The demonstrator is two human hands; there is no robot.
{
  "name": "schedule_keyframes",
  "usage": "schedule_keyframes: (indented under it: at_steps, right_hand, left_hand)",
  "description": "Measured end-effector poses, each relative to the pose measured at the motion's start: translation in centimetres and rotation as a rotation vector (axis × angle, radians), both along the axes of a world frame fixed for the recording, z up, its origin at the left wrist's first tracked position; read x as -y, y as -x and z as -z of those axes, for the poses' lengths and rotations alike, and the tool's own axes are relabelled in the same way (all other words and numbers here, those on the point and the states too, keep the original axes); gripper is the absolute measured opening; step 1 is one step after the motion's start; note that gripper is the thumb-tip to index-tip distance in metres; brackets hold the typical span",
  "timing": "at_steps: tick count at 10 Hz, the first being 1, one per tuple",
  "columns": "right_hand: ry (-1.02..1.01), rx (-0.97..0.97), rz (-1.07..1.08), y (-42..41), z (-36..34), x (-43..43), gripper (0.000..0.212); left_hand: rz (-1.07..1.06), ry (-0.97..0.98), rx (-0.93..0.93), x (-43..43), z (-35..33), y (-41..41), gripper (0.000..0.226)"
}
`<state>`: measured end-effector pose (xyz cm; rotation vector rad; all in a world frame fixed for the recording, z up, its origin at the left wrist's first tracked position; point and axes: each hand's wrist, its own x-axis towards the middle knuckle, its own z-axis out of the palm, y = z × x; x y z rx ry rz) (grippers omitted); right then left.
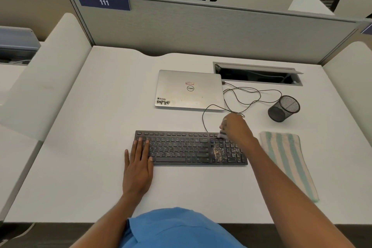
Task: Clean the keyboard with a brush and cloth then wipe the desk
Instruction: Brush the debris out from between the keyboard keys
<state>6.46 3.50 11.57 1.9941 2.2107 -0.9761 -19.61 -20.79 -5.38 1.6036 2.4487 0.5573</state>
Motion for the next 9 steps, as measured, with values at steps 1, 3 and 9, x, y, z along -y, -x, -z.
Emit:
schedule_keyframes:
  at_steps: [1,3,9]
  right_hand:
    - [-0.027,-0.03,-0.086,2.3,0.7,0.0,0.013]
    - [-0.005,0.034,-0.029,1.6,1.2,0.2,0.024]
    - [-0.216,-0.101,0.059,0.6,1.1,1.7,0.025]
  left_hand:
    - [0.006,-0.004,0.021,0.1,-0.1,0.0,0.062]
    - [0.008,-0.029,-0.005,-0.1,-0.4,-0.3,0.063]
    - [-0.005,0.015,-0.023,0.0,0.0,-0.6,0.064]
